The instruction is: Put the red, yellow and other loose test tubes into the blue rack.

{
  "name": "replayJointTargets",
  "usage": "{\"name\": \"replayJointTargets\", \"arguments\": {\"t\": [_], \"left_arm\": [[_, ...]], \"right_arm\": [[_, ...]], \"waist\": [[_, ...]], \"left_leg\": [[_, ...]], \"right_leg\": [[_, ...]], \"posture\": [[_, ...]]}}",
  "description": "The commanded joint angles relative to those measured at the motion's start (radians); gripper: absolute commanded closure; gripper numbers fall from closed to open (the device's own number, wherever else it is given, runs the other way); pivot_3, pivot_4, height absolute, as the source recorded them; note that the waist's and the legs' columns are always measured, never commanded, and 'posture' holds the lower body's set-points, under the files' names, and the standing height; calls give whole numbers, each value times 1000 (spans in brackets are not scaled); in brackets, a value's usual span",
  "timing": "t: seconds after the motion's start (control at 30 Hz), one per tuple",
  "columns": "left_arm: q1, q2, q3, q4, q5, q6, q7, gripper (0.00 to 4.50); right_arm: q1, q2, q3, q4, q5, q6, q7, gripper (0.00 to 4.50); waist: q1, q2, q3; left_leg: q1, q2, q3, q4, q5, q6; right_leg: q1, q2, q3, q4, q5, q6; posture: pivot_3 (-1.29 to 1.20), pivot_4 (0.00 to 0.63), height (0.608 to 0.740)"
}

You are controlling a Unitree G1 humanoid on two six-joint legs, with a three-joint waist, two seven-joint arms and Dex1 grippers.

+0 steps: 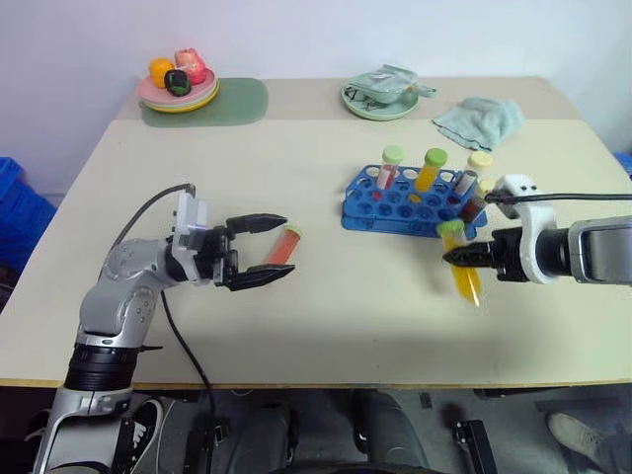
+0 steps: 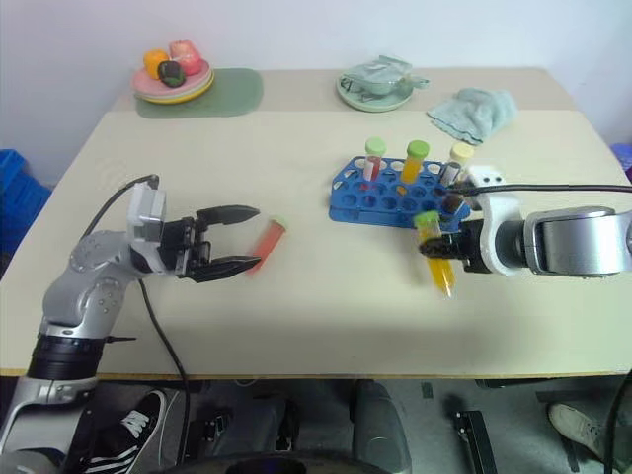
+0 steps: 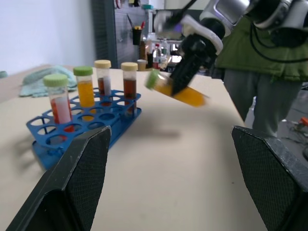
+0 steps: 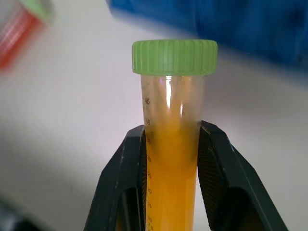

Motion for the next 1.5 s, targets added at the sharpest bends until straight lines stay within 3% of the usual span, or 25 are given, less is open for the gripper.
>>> {"name": "replayJointTargets", "arguments": {"t": [0.03, 0.17, 0.27, 0.4, 0.5, 0.8, 1.5], "left_arm": [[-25, 13, 19, 12, 6, -23, -16, 383], [-51, 12, 25, 45, 11, -32, -19, 383], [-72, 5, 25, 66, 11, -34, -15, 383], [-90, 6, 22, 98, 22, -48, -28, 383], [-101, 7, 21, 113, 22, -47, -33, 383], [-121, 12, 25, 125, 34, -49, -39, 383], [-113, 26, 33, 143, 45, -80, -42, 383]], "right_arm": [[60, 105, -142, -142, -167, -196, 65, 3655], [132, 267, -138, -282, -381, -369, 97, 3655], [154, 366, -9, -332, -750, -578, 157, 3655], [135, 607, 16, -218, -920, -715, 57, 3655], [99, 675, 68, -138, -1098, -821, 99, 3655], [93, 777, 111, 7, -1315, -974, 221, 3655], [96, 890, 63, 168, -1466, -1086, 295, 3655]], "waist": [[6, 0, 0], [6, 0, 0], [4, 0, 0], [1, 0, 0], [-1, 1, 0], [-18, 1, 0], [-24, 1, 1]], "left_leg": [[0, 0, 1, 0, 0, 0], [0, -1, 0, 0, 0, 0], [1, -1, 0, 0, 0, 0], [2, -1, 0, 0, 0, -1], [2, -2, 1, 0, 1, -1], [2, -3, 0, -1, 1, -1], [3, -3, 1, 0, 1, -1]], "right_leg": [[0, 0, 1, -1, 1, 2], [2, 0, 0, -2, 2, 3], [3, 0, 0, -3, 2, 3], [2, 1, 0, -2, 2, 3], [2, 0, 0, -2, 2, 3], [2, 1, 0, -2, 2, 3], [1, 0, 0, 5, 2, 3]], "posture": [[0, 150, 740], [0, 150, 740], [0, 150, 740], [0, 150, 740], [0, 150, 740], [0, 150, 740], [0, 150, 740]]}}
